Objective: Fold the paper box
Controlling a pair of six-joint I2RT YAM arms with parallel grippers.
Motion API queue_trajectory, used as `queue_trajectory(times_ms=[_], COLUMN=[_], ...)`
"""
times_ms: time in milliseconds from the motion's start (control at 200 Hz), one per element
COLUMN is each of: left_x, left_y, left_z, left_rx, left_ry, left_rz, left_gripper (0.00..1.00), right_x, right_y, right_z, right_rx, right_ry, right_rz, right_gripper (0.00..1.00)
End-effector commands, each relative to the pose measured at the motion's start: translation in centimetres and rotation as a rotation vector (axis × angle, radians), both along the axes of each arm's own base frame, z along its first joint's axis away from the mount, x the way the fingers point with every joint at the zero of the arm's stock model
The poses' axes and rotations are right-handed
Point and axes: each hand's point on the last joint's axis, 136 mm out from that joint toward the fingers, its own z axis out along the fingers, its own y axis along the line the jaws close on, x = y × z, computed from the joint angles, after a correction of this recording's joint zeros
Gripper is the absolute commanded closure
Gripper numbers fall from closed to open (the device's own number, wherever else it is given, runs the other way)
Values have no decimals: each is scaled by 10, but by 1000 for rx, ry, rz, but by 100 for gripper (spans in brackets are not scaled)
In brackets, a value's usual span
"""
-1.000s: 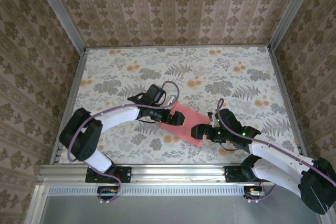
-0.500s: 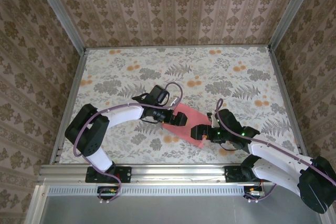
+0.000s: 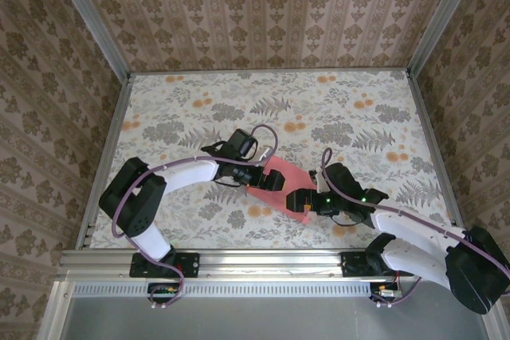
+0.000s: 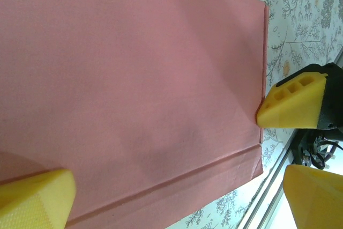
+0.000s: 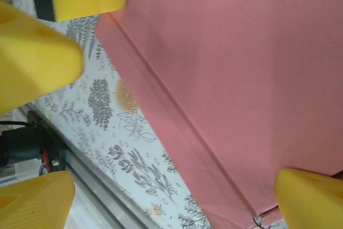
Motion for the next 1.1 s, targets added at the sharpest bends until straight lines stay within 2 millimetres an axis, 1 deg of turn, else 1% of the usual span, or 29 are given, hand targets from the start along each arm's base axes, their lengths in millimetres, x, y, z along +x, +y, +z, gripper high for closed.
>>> queue_trajectory(times_ms=[0,125,205,265,360,460,545,590,685,830,865,990,1095], left_x=[-2,-3,-4,-2,5,15,22,24,29,31,32,30,30], left_y=[5,5,7,7,4,2,5,9,21,35,36,39,36], left_z=[-10,-13,-16,-11,6,35,56,62,58,37,35,19,13], left_rx=[48,48,50,35,-16,-100,-151,-160,-124,-45,-30,36,43], left_ry=[23,28,35,28,0,-66,-112,-130,-132,-90,-87,-38,-28], left_rz=[16,21,26,31,47,66,81,87,104,116,111,102,94], left_gripper=[0,0,0,0,0,0,0,0,0,0,0,0,0], right_x=[8,3,2,3,6,5,1,-1,-5,-8,-9,-11,-12], right_y=[-7,-18,-25,-25,-16,-8,-7,-10,-18,-28,-28,-28,-25], right_z=[-14,-29,-31,-26,-8,9,13,12,6,-3,-5,-12,-16], right_rx=[-75,-146,-185,-182,-117,-49,-35,-44,-79,-108,-107,-112,-110], right_ry=[-6,31,30,10,-42,-80,-82,-78,-58,-36,-31,-8,10], right_rz=[-29,-42,-49,-48,-27,1,15,15,-7,-49,-52,-46,-33], right_gripper=[2,2,2,2,2,2,2,1,1,0,0,0,0])
